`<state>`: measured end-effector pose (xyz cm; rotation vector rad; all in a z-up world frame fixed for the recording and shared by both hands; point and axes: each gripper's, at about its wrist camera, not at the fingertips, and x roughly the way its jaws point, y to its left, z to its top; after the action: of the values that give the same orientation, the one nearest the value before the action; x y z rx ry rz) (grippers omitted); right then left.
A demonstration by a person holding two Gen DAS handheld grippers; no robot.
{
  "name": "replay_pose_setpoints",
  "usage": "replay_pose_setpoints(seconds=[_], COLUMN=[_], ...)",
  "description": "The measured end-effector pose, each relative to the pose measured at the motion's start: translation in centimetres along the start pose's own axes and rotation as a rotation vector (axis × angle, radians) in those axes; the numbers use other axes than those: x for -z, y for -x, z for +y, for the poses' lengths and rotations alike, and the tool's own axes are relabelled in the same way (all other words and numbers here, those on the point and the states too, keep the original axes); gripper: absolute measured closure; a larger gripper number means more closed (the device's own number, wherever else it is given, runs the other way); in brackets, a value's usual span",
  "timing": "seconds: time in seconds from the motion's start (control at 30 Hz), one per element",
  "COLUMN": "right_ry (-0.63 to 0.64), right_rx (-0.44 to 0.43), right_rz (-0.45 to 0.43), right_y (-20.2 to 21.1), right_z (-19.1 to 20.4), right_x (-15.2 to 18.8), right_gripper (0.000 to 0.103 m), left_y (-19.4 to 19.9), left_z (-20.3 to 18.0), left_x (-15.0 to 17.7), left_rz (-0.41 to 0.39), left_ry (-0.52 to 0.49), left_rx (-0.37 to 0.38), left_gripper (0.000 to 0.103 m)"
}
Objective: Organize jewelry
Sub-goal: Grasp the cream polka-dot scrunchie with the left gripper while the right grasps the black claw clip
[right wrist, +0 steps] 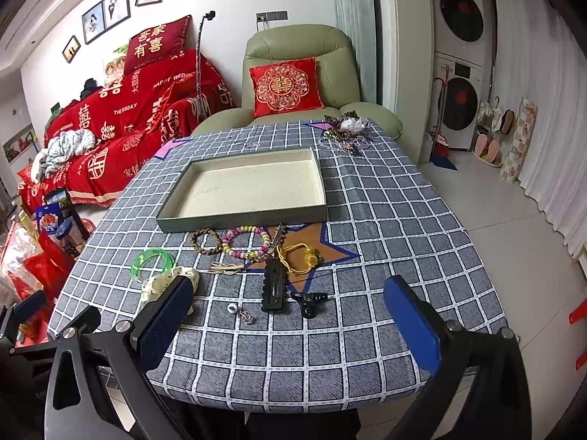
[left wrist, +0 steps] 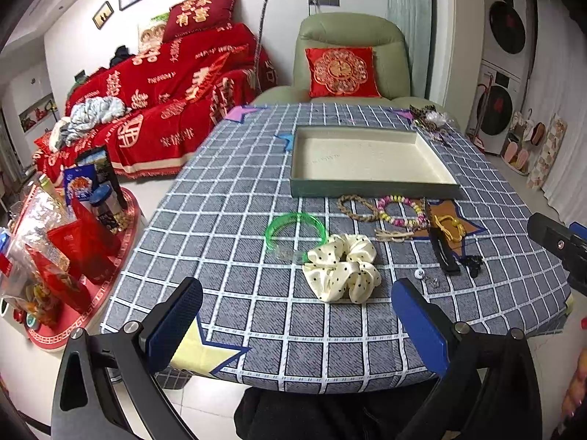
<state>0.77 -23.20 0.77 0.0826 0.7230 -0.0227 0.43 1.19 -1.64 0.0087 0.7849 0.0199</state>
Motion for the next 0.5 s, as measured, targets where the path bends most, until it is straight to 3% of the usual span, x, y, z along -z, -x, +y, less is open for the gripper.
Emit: replay_pose_setpoints(seconds=[0.33,0.5], right_ry=[-0.054,-0.077], right_rx=[0.031,0.015], right_rz=[0.150,0.234], right_y=[-3.8,-6.7], right_z=[-3.9,-5.4], right_x=[1.2,2.1], right_gripper=[0.000,0.000], left_y=[-5.0,-6.8], left_z=[1.0,0.7], left_x=[0.9,0.9], left_rz=[0.183,0.222], left_ry=[0.068,0.097], left_rx=[0.114,0.145], left_gripper=[0.000,0.000])
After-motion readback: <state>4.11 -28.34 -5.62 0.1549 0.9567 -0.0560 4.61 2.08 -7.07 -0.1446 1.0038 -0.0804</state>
